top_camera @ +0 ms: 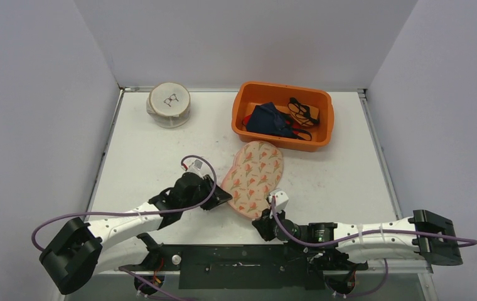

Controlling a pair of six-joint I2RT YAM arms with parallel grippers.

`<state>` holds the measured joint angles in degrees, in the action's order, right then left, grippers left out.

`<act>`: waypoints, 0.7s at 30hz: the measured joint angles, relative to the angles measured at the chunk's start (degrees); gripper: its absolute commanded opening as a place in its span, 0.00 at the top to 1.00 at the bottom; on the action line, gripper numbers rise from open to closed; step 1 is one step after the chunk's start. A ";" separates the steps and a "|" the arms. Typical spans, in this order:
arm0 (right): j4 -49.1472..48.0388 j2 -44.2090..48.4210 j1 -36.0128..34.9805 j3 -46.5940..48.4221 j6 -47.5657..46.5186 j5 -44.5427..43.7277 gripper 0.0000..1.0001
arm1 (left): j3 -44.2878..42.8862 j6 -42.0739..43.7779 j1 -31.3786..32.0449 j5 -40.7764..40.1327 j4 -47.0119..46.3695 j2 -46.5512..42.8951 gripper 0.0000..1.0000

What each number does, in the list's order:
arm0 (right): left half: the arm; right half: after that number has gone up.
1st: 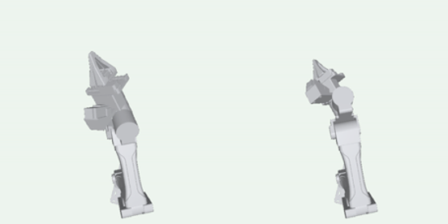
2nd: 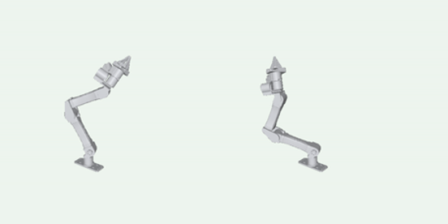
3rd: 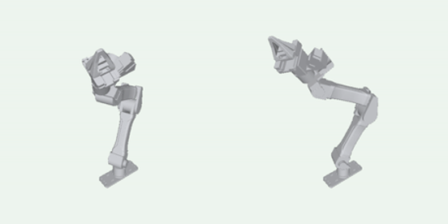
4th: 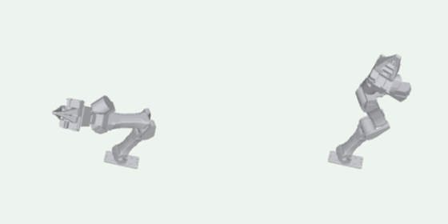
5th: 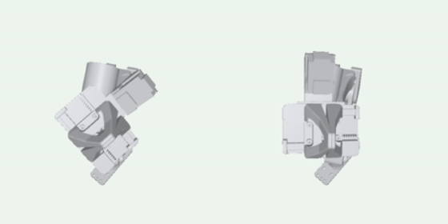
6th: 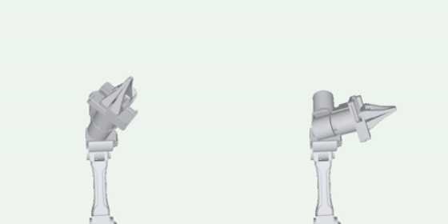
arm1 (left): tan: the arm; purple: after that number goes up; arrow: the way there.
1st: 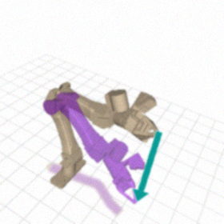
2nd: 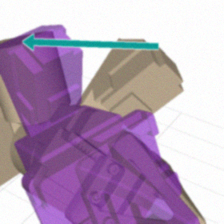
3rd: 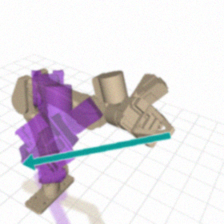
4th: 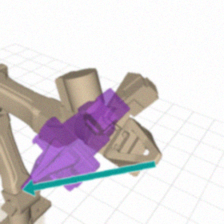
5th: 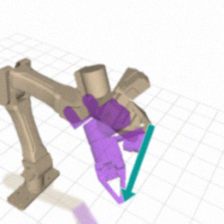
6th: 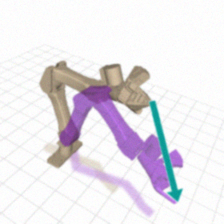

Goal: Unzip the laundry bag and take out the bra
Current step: Unzip the laundry bag at the center of the board.

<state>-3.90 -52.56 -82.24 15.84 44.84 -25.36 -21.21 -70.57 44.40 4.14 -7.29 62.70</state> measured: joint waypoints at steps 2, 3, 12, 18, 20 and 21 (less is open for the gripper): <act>-0.70 -0.61 0.00 0.00 -0.20 0.11 0.95 | 0.09 0.57 -0.09 0.17 0.68 -1.22 0.38; -1.01 -1.14 0.00 0.00 -0.39 0.22 0.95 | 0.17 0.72 -0.15 0.28 1.16 -2.36 0.30; -4.04 -6.84 -0.26 2.54 -3.19 2.16 0.95 | 0.44 -0.28 5.35 -3.15 12.87 -19.89 0.12; -7.34 -12.02 -0.33 6.54 -5.44 4.13 0.95 | 3.48 -4.94 13.27 -7.41 14.82 -24.96 0.12; -8.15 -13.14 -0.33 7.17 -5.92 4.70 0.95 | 4.07 -6.38 14.97 -8.00 14.73 -23.71 0.12; -8.41 -13.57 -0.31 7.41 -6.25 4.92 0.95 | 4.20 -6.95 15.43 -8.22 14.64 -22.71 0.13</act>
<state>-12.32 -66.13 -82.54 23.24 38.59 -20.45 -17.02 -77.52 59.83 -4.08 7.35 39.99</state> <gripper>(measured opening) 0.062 0.880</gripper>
